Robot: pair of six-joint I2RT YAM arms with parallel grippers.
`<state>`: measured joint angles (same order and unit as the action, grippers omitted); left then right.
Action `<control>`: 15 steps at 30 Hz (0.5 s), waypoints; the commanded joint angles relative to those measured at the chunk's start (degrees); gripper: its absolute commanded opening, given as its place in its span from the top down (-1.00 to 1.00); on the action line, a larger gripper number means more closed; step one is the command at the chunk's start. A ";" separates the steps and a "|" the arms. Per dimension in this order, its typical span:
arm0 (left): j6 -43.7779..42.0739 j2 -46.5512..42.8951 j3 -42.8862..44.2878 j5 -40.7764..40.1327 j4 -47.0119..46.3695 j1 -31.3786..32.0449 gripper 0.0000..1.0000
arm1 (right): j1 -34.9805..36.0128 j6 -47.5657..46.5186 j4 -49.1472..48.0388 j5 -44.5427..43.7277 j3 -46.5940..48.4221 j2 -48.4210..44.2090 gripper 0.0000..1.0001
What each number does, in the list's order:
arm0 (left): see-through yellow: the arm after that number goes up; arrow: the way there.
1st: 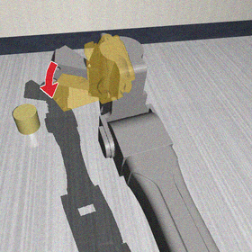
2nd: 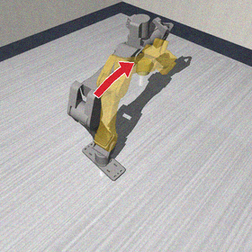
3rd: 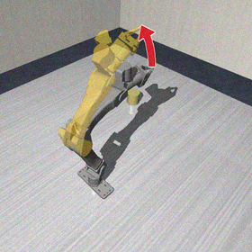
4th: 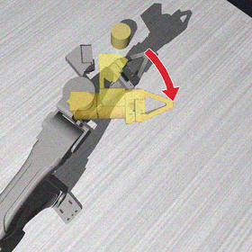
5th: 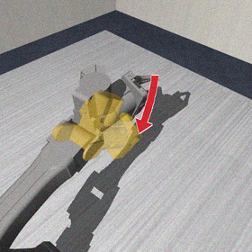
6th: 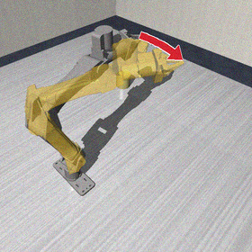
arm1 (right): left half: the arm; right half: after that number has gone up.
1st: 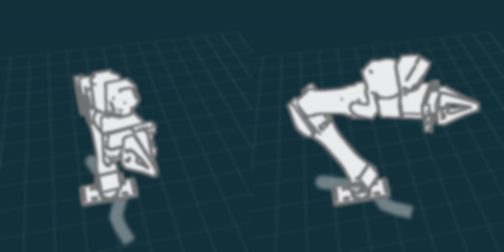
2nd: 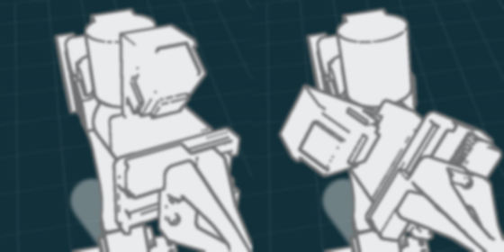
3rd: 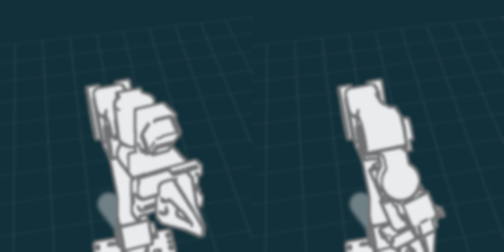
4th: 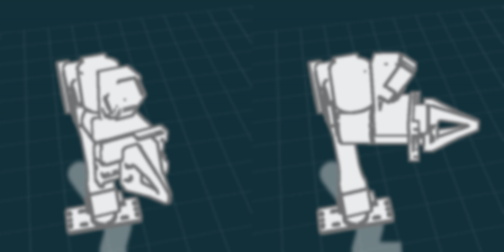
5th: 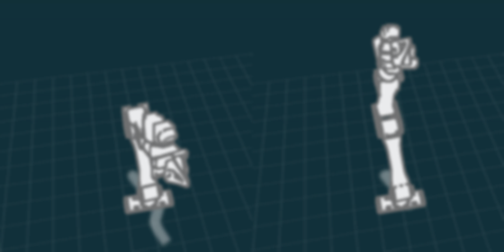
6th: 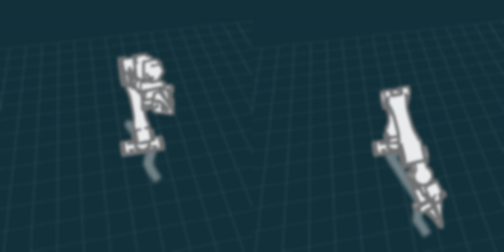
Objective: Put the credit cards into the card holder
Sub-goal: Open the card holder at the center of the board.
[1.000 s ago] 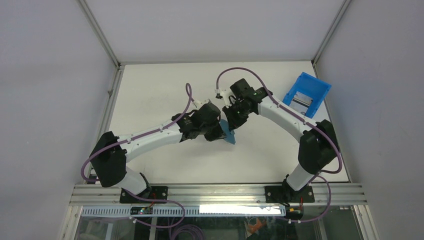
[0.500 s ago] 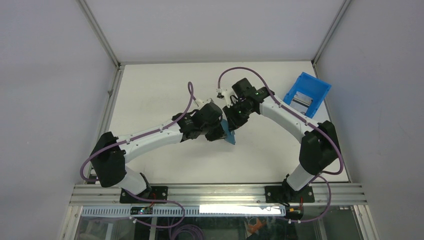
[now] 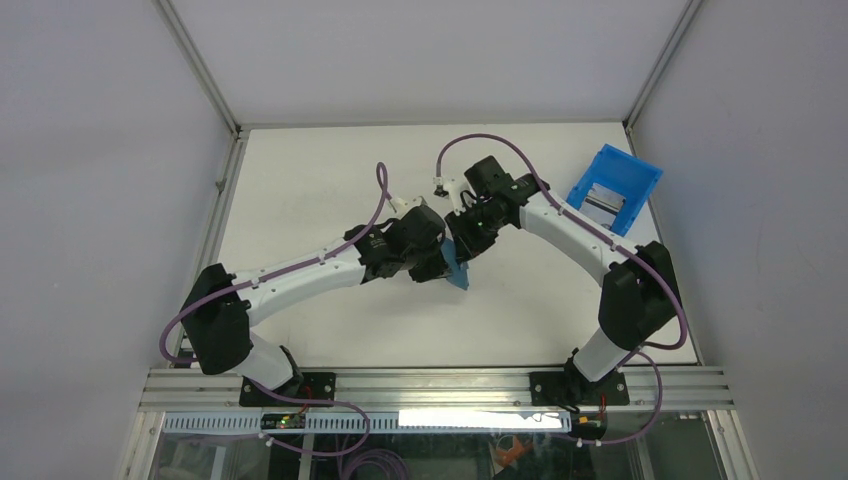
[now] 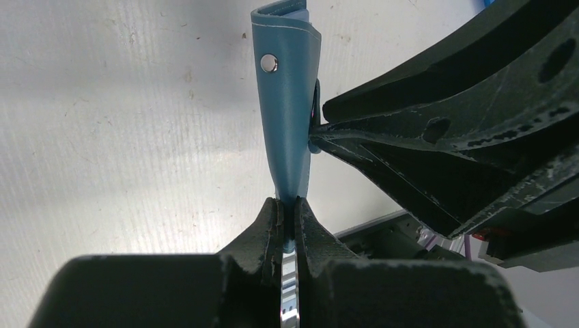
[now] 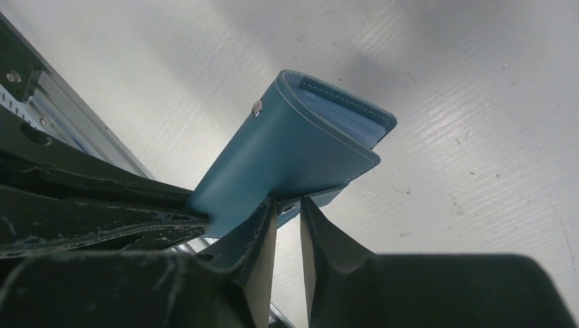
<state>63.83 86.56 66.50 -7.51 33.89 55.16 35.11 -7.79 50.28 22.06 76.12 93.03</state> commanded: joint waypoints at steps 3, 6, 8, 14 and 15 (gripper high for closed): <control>-0.42 -1.08 3.64 -3.73 -1.90 0.09 1.00 | 0.55 0.70 1.81 3.59 -0.79 -2.60 0.44; -0.46 -1.12 3.72 -3.65 -1.91 0.07 1.00 | 0.57 0.99 1.69 3.57 -0.73 -2.14 0.37; -0.53 -1.13 3.72 -3.57 -2.00 0.07 1.00 | 0.57 1.15 1.57 3.53 -0.69 -1.86 0.36; -0.81 -0.89 3.94 -2.87 -2.30 0.06 1.00 | -0.11 1.85 0.86 2.51 0.51 -1.61 0.26; -0.89 -0.87 3.98 -2.79 -2.25 0.10 1.00 | -0.69 2.01 1.00 3.63 1.16 -1.56 0.23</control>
<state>63.68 86.56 67.40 -9.13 34.72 55.07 35.22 -7.05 51.94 23.51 75.20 92.92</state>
